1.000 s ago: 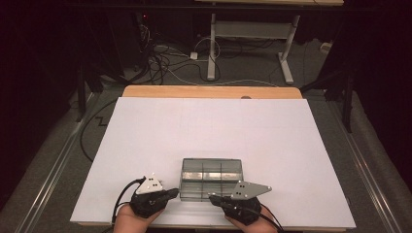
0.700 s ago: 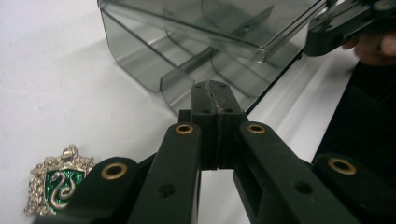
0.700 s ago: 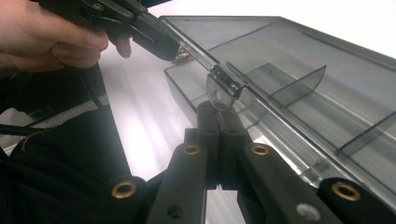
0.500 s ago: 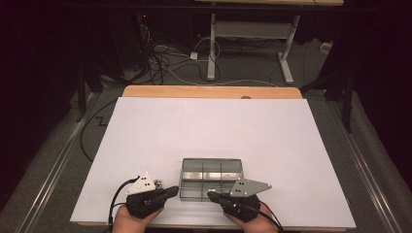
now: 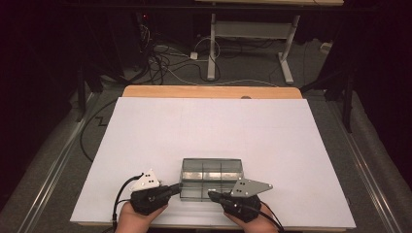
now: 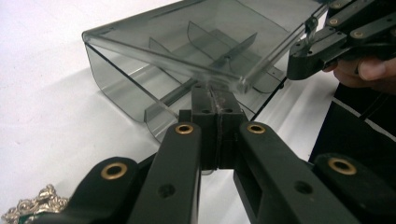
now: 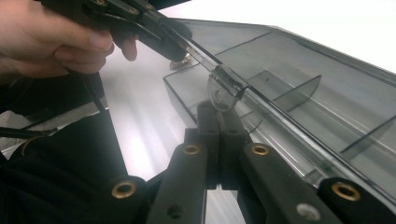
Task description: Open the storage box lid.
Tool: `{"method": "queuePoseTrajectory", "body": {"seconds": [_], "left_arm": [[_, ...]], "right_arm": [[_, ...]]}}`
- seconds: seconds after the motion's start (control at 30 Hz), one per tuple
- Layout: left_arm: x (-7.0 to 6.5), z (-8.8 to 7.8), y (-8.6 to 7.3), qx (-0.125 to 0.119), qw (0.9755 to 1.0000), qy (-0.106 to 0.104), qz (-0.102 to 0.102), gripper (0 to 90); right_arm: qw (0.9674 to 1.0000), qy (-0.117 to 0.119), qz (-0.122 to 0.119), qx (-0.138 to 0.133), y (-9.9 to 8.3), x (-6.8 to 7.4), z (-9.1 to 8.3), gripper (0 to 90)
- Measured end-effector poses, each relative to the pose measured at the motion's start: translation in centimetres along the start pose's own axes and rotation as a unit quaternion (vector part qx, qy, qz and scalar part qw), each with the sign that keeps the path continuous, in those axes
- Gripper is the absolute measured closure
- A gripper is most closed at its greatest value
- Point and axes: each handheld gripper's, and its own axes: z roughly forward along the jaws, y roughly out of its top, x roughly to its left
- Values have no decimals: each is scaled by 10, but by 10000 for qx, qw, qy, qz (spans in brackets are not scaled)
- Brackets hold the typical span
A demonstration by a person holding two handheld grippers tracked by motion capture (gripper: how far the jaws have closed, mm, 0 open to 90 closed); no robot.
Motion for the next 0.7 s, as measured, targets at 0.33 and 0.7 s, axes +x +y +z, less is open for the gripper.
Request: {"method": "queuePoseTrajectory", "body": {"seconds": [0.33, 0.7], "left_arm": [[2, 4, 4, 36, 9999, 54, 119, 871], [5, 6, 6, -32, 10000, 7, 81, 871]], "right_arm": [[9998, -194, 69, -80, -6, -4, -13, 900], [9990, -416, 109, -95, -11, -12, -27, 900]]}}
